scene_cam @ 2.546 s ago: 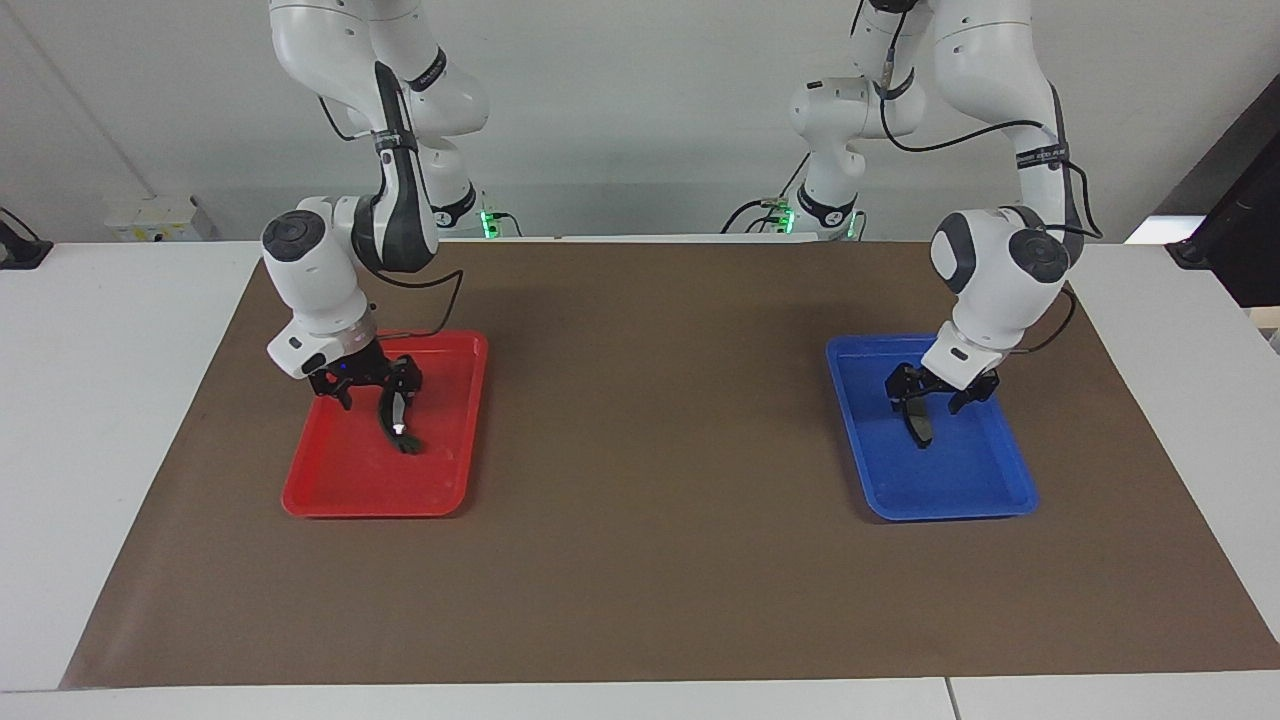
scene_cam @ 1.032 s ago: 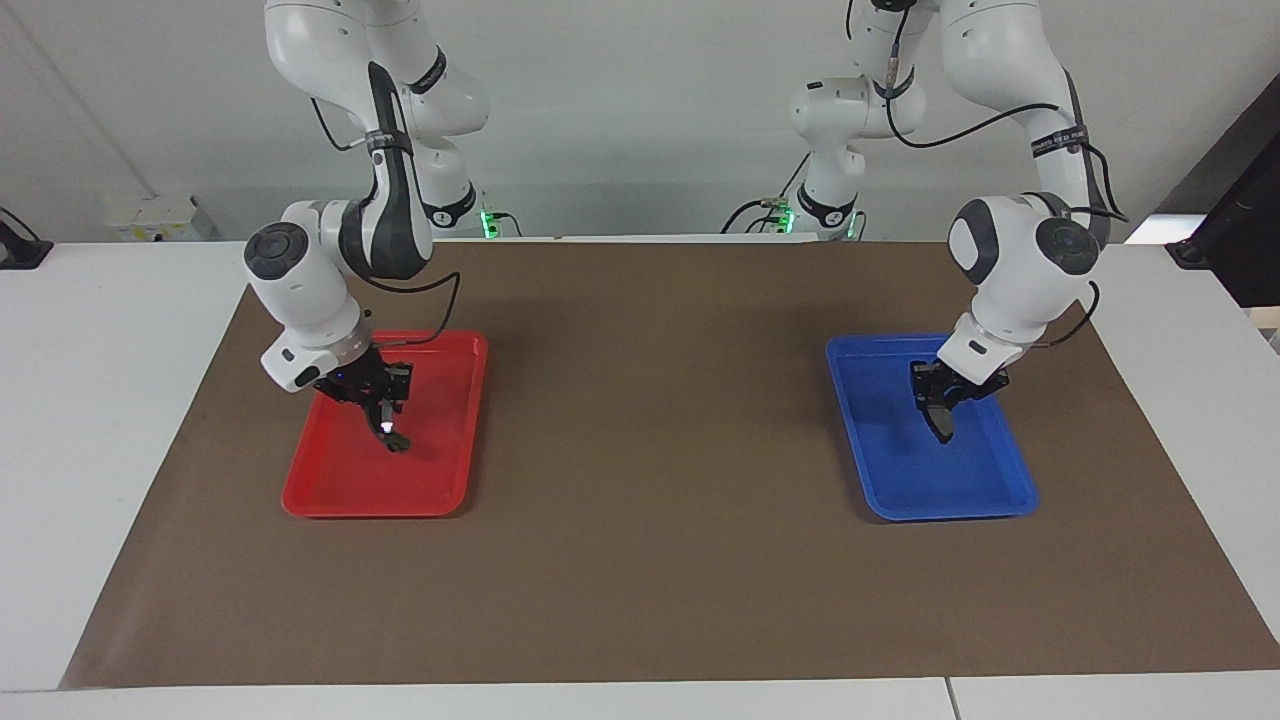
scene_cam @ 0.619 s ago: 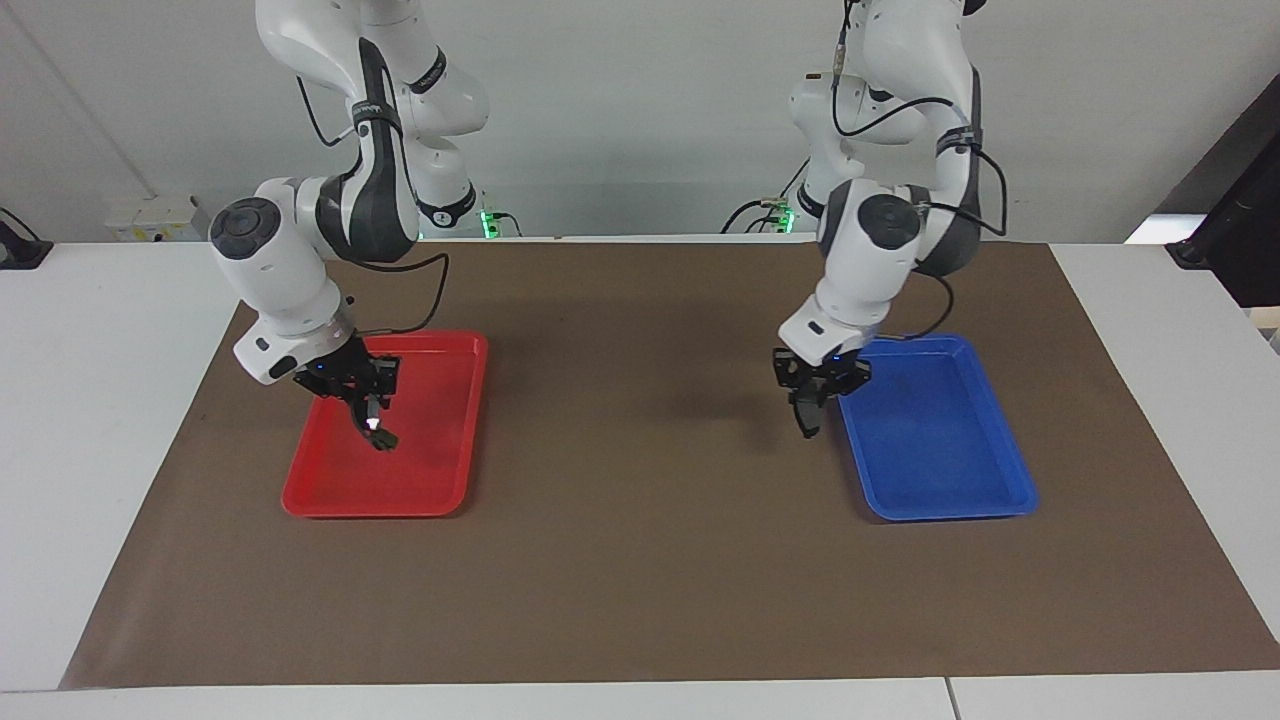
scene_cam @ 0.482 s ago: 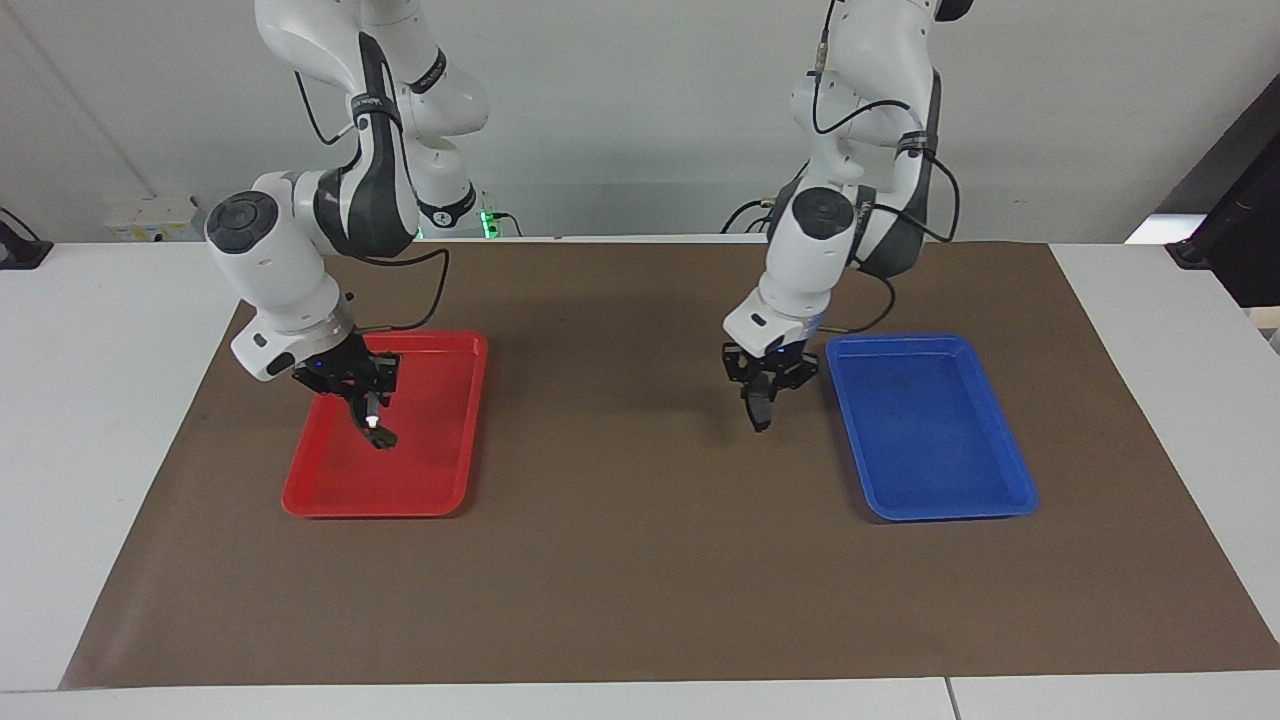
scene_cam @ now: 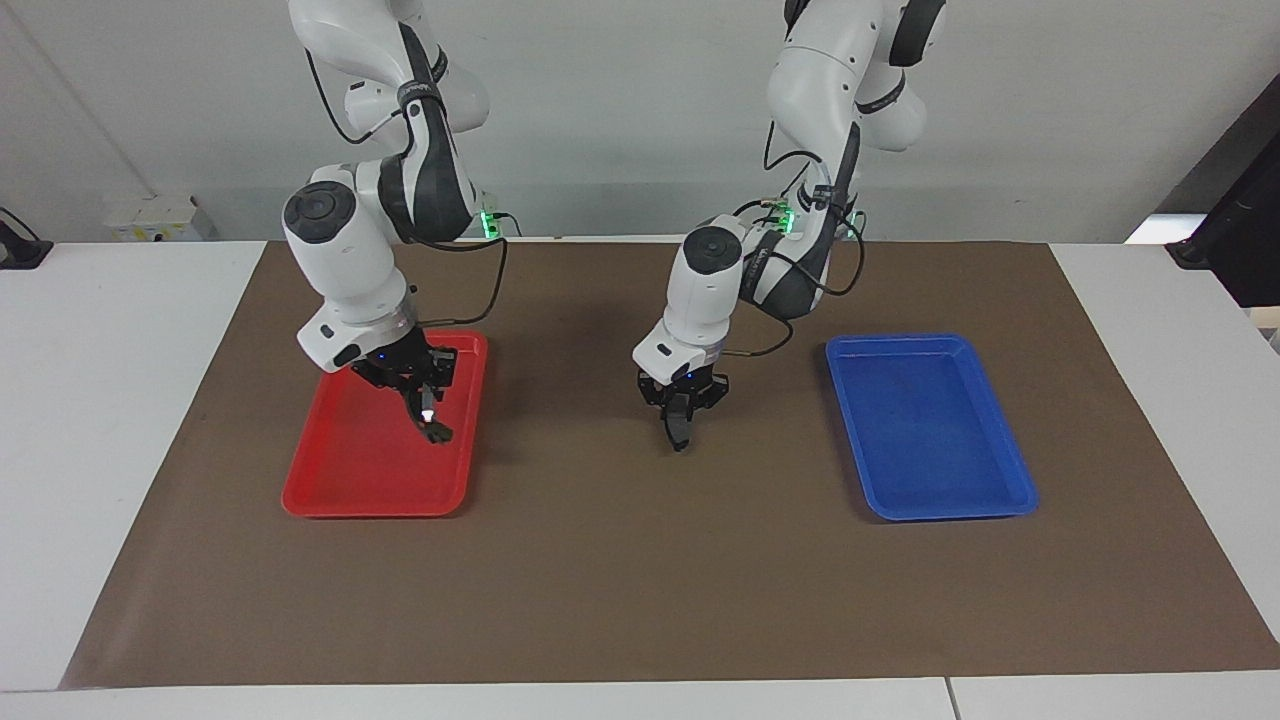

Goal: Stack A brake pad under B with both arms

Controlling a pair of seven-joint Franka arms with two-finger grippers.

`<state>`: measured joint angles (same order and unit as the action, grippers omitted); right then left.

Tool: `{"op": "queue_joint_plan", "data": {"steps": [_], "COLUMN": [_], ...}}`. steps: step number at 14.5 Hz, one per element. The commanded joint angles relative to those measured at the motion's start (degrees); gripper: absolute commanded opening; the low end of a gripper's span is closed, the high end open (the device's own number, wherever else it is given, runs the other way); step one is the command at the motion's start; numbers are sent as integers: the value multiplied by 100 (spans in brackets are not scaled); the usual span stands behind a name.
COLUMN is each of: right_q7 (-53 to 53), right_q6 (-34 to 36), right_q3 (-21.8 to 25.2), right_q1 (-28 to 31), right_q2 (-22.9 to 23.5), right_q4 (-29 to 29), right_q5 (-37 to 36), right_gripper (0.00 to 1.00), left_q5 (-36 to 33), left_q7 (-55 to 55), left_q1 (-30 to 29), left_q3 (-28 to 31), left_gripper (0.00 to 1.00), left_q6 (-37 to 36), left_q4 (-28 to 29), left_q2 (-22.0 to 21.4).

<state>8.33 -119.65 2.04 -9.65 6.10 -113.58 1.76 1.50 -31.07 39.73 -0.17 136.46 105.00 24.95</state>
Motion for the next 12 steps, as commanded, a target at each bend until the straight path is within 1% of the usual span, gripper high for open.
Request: {"op": "queue_joint_plan", "data": {"steps": [1,2,3,5,6,8,9,12], "right_q7": [19,80,168,195,247,554,781,1336], "right_q6": [-32,-49,-67,-76,-93,-277,-287,-331], "right_q3": [-2,-2,-2,-2,-2,-2,-2,-2], "right_q1": [-36,-115,-125,-160,-264,-502,-651,-1081], "right_q2": [-65,-65,-65,-65,-65,-12,92,505], "right_q4": [-32,-41,-41,-41,-41,-15,55,397], "right_q5": [141,141,141,141,141,141,132,132], "right_gripper": [0,0,0,0,0,0,0,0], "left_q5": [43,43,43,43,43,43,43,43], "left_q7": [-92,-92,-92,-92,-58,21,187,1406], "left_q1": [78,70,52,17,-44,-368,-518,-1159], "left_q3": [114,114,114,131,157,166,166,166], "left_gripper": [10,45,99,100,100,100,100,100], "left_q6": [30,47,73,4,-127,-627,-856,-1533], "left_q4": [-111,-94,-85,-85,-85,-85,-85,-85], "left_q2": [72,72,80,28,-77,-436,-621,-1105]}}
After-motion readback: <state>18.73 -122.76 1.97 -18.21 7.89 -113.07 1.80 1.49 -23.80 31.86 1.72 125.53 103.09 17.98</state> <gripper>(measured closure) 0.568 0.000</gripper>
